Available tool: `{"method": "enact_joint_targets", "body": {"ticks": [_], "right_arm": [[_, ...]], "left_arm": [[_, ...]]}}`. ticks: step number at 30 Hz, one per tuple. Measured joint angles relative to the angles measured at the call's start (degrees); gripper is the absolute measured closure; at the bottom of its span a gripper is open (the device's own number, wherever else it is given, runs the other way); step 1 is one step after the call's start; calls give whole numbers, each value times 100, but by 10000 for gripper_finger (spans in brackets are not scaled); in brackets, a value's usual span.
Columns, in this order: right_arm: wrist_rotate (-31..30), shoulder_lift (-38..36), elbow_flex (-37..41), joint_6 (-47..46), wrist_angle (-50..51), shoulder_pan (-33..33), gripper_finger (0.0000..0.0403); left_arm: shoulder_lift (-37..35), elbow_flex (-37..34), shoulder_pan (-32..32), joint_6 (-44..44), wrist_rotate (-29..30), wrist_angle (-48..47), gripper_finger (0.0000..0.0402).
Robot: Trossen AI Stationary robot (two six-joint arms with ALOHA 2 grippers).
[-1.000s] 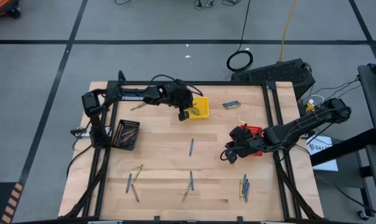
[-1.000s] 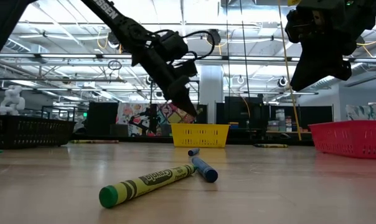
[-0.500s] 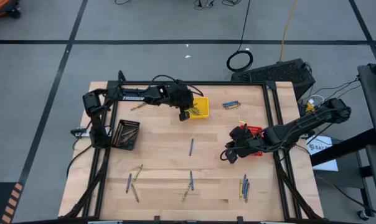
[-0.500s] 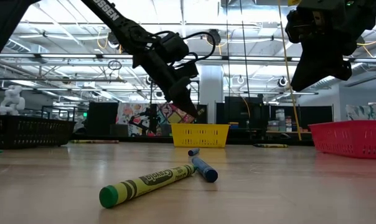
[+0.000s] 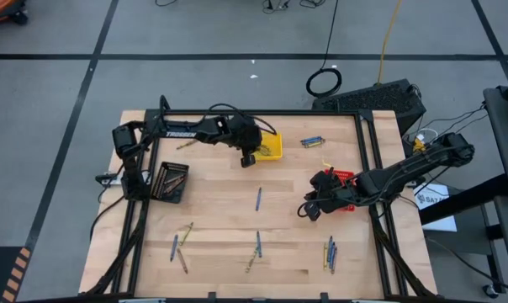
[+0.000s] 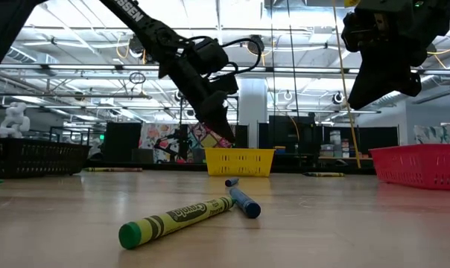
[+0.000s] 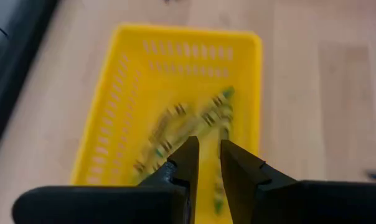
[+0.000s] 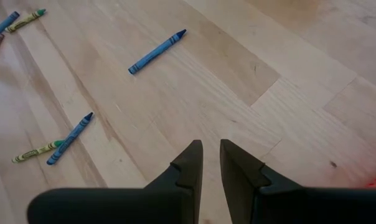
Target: Sort crayons
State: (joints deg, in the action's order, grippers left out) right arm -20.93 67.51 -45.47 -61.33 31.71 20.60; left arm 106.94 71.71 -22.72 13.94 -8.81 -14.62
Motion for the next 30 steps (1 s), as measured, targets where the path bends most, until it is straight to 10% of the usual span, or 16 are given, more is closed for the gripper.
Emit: {"method": "enact_joint_targets", "body": {"ticks": [13,30], "right_arm": [[789,0,-239,-611,-25,82,362],[920,589,-321,-2475,-67,1240,362]], "left_arm": [[-15,1199,496,463,298,-3907,336],[-15,1153,1269,284,467,-4933,336]]}}
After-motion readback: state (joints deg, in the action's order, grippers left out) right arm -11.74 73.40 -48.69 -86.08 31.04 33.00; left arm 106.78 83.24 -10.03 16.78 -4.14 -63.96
